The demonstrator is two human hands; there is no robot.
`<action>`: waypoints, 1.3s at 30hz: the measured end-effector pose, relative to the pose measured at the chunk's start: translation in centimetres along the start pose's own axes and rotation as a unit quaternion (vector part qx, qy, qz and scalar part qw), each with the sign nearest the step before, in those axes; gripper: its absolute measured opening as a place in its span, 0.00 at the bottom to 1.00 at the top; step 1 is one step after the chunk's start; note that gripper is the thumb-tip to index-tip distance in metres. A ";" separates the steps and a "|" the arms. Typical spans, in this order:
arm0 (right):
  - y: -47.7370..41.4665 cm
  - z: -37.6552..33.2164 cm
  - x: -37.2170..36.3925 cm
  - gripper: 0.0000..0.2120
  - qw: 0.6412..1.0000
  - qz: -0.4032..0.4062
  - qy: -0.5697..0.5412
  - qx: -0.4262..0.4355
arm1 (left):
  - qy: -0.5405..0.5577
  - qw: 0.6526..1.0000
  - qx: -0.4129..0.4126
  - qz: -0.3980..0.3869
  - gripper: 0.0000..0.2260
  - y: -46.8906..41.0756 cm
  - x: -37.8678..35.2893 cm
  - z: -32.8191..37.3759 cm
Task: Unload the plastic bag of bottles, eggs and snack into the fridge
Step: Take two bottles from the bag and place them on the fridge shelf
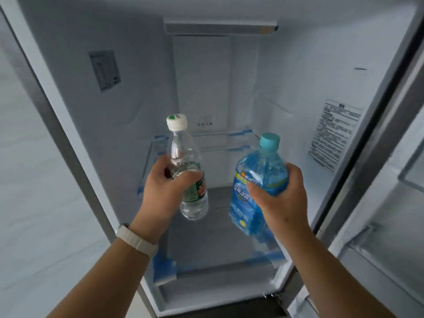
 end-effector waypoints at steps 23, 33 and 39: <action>-9.9 0.5 -10.0 0.22 0.999 -0.007 -0.009 0.030 | 0.040 0.996 -0.016 0.072 0.17 -8.9 0.3 -1.3; -10.0 1.6 -11.7 0.27 0.996 -0.006 -0.058 0.070 | 0.004 0.996 -0.031 0.085 0.27 -9.4 -0.2 -3.1; -8.7 2.8 -11.7 0.32 0.992 -0.046 -0.054 0.101 | -0.049 0.990 -0.096 0.090 0.20 -8.4 -0.1 -4.6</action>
Point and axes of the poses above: each hand's wrist, its own y-axis away from the middle knuckle, its own x-axis out of the back of the hand, z = x × y, the point moved 7 cm from there along -y, towards the middle knuckle, and after that the axes turned 2 degrees about y, right-handed, at the moved point
